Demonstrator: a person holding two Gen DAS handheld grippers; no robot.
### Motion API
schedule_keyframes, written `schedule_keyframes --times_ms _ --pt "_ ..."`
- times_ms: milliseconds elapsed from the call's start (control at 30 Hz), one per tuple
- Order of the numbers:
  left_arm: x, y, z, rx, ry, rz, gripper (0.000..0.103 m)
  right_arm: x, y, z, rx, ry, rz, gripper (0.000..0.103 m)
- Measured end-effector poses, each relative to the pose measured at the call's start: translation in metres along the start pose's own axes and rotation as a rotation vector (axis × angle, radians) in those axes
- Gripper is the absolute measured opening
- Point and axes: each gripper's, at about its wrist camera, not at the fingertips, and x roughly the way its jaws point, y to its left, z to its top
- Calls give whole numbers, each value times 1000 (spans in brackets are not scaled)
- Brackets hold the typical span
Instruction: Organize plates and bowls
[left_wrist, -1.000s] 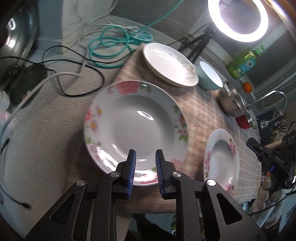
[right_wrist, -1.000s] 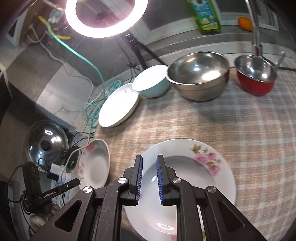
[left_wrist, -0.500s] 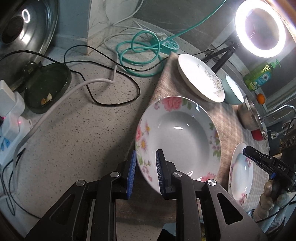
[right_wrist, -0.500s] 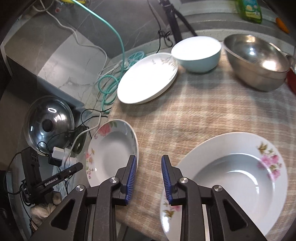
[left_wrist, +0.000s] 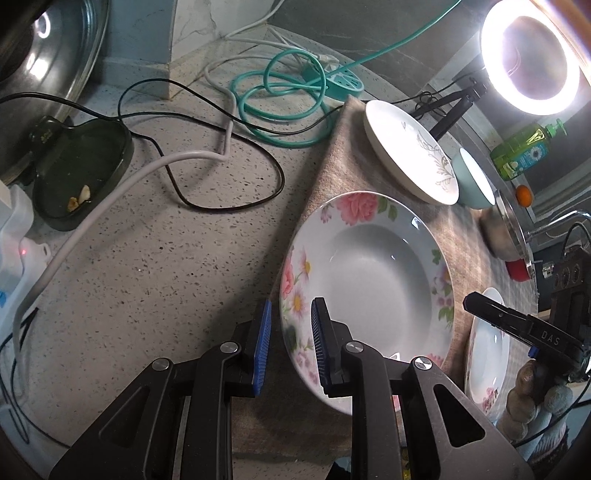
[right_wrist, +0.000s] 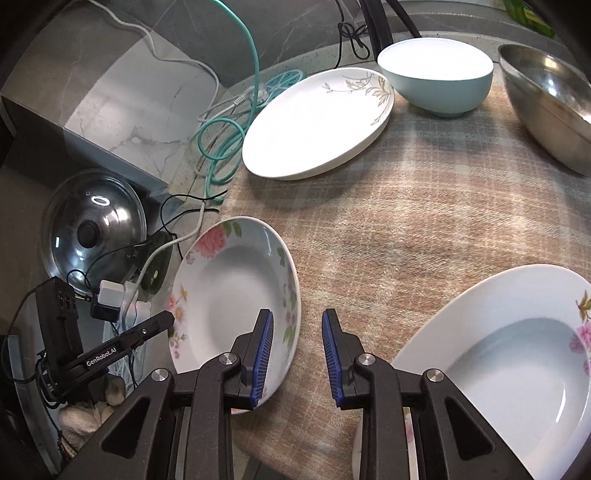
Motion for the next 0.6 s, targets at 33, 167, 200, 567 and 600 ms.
schedule_keyframes --times_ms 33,167,200,567,600 --pt "1 0 0 -1 3 -4 20 1 0 1 0 2 -3 24" --pt "4 -1 2 -7 7 -6 20 9 -3 3 15 17 0 22" --pt "5 -1 2 -8 8 -8 20 11 -4 4 22 24 3 21" --pt "8 1 3 -8 17 -10 20 25 -6 8 40 56 23 13" --pt "8 1 3 -8 16 -10 19 26 -5 8 39 57 25 12"
